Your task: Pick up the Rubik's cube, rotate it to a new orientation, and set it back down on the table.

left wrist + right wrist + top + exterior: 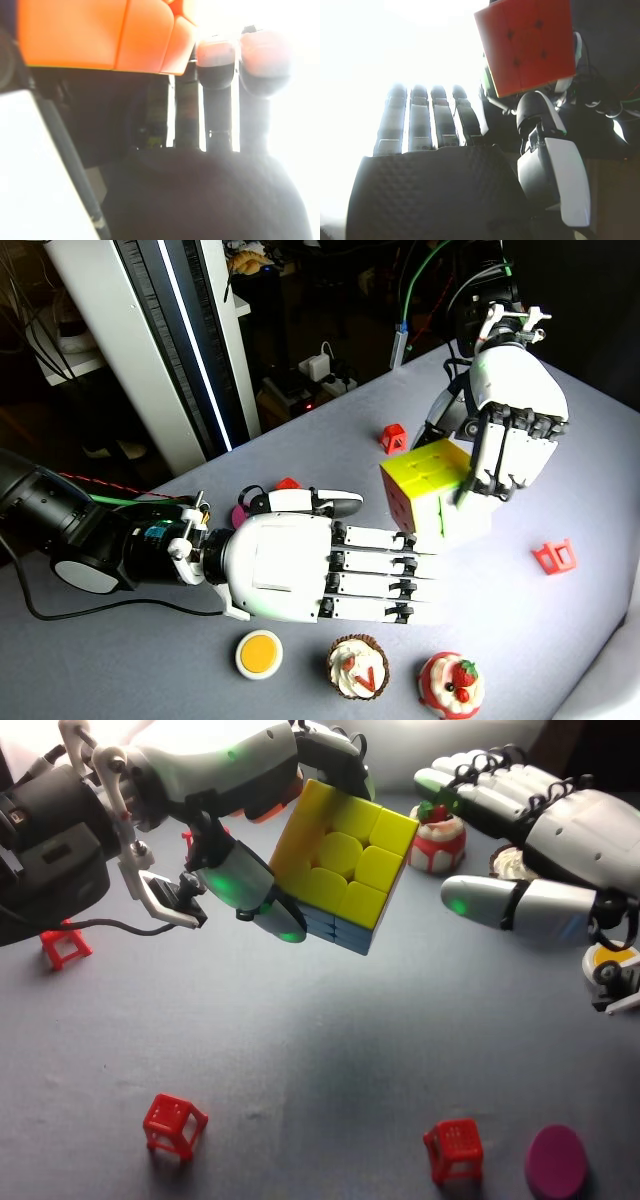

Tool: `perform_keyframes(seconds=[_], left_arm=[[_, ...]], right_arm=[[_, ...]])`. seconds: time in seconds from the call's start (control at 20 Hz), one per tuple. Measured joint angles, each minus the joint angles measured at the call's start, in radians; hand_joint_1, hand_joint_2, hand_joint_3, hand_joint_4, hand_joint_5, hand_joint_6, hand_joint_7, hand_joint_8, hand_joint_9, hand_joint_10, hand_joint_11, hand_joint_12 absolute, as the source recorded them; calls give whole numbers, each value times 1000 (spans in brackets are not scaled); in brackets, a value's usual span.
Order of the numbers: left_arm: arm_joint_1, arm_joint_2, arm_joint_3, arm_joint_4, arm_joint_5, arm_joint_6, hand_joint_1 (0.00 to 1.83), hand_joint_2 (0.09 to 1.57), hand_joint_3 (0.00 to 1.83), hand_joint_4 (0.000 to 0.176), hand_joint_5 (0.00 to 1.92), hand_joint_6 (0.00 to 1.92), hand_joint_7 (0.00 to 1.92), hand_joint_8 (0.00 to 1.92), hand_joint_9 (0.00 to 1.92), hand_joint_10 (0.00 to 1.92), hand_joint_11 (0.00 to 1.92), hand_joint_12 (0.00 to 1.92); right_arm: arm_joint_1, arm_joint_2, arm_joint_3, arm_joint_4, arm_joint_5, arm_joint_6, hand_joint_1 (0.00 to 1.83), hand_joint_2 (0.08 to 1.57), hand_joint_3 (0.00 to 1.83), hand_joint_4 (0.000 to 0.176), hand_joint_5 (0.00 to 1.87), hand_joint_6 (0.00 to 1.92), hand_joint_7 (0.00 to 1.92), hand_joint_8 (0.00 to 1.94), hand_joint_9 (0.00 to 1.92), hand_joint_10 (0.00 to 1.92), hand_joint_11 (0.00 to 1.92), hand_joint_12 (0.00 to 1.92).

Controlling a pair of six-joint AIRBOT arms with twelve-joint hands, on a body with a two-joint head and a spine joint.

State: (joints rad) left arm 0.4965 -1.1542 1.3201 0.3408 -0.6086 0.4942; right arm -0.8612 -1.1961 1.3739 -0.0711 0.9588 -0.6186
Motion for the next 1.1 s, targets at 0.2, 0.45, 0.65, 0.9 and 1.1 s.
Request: perform_keyframes(seconds=[0.2, 0.45, 0.65, 0.9, 1.1], left_arm=[[0, 1, 0, 0, -5, 1, 1495, 635, 1090, 0, 1250, 1921, 1365, 1921, 1439, 1921, 1553, 1921], [0, 2, 0, -9, -8, 2, 1499, 632, 1066, 0, 1267, 1921, 1373, 1921, 1430, 1921, 1542, 1921], [1, 2, 0, -20, -10, 6, 1485, 593, 1143, 0, 1254, 1921, 1397, 1921, 1464, 1921, 1580, 1921], [8, 2, 1, -30, -5, 11, 1345, 636, 1104, 0, 1233, 1921, 1398, 1921, 1478, 1921, 1597, 1921], [11, 2, 1, -38, -6, 16, 1498, 625, 1098, 0, 1252, 1921, 1418, 1921, 1487, 1921, 1578, 1921]], right_arm=[[0, -13, 0, -19, 0, 0, 23, 1338, 0, 0, 22, 6, 94, 21, 163, 60, 0, 886], [0, -16, -1, -39, -1, 0, 0, 1325, 0, 0, 15, 2, 92, 43, 133, 40, 0, 715], [0, -16, -21, -54, 15, 0, 0, 1322, 0, 0, 40, 10, 22, 9, 28, 9, 41, 25], [0, 2, -50, -49, 53, 0, 0, 1318, 0, 0, 222, 97, 224, 52, 198, 108, 0, 978], [-3, 11, -76, -50, 82, -1, 1, 1311, 1, 0, 88, 12, 231, 20, 79, 704, 0, 1242]])
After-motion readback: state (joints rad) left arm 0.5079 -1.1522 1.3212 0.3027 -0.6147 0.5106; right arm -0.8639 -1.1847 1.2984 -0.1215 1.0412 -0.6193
